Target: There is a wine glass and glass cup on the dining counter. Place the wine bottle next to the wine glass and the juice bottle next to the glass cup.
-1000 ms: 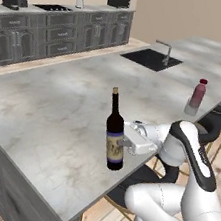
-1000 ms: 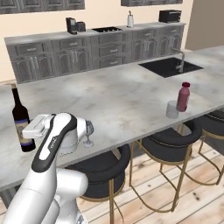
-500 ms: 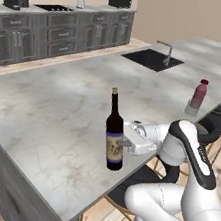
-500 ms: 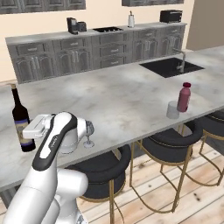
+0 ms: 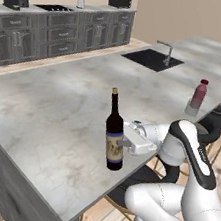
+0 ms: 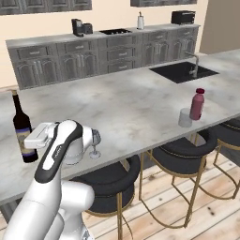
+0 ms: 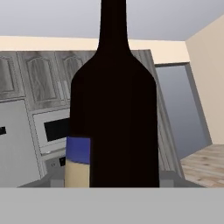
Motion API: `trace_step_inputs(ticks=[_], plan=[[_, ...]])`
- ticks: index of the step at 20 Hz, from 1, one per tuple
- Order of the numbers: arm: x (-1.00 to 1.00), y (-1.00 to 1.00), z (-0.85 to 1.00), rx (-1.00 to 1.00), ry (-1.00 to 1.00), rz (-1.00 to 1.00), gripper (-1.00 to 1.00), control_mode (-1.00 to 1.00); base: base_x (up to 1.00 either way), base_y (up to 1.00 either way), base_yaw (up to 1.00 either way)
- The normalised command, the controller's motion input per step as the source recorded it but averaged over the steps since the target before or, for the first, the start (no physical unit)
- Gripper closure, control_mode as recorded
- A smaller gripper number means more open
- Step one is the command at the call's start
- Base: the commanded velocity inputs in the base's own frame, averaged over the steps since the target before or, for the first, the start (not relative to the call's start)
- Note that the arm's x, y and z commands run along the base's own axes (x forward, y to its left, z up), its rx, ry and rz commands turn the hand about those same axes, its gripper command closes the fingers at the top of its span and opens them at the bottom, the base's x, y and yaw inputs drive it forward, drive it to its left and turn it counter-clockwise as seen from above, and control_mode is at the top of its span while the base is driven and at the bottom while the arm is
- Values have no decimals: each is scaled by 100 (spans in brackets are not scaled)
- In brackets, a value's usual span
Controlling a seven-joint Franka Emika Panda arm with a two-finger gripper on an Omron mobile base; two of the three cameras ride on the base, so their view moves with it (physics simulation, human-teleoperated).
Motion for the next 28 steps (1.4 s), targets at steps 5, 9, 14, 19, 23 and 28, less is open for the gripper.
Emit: trace_step_inputs(ticks=[5,9,14,19,23,28], plan=[[0,0,0,0,0,0,100,100,0,-7,0],[8,-22,0,0,0,3,100,-100,0,0,0],[7,-39,-2,0,0,2,100,-100,0,0,0],[10,-16,-19,0,-3,0,100,-100,0,0,0],[-2,-2,-30,0,-12,-10,100,-100,0,0,0],[-3,0,-30,0,-11,-32,100,-100,0,0,0]])
